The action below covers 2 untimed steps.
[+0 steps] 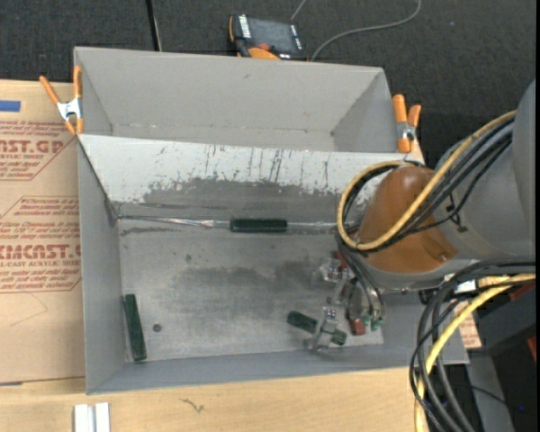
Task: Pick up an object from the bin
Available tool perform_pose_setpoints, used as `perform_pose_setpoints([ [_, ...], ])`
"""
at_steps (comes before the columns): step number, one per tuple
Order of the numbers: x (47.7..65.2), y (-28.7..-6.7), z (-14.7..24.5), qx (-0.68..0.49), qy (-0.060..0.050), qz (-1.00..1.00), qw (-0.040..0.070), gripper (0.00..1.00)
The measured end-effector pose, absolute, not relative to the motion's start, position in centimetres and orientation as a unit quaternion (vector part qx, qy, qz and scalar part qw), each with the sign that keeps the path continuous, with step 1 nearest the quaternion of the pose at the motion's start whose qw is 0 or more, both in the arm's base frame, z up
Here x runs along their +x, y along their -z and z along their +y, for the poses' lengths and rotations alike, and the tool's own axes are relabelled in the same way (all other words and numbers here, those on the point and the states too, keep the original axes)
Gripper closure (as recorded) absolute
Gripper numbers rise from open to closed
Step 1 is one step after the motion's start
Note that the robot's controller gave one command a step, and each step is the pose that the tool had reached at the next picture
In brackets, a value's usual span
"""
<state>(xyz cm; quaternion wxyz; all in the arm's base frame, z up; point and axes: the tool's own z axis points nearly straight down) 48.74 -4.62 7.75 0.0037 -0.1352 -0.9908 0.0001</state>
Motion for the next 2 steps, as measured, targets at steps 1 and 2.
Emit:
perform_pose_setpoints([
  [1, 48.9, -8.1, -4.6, -0.136, 0.0, -0.991, 0.001, 1.0],
  [2, 49.0, -21.4, -4.1, -0.096, 0.0, -0.995, -0.004, 1.0],
])
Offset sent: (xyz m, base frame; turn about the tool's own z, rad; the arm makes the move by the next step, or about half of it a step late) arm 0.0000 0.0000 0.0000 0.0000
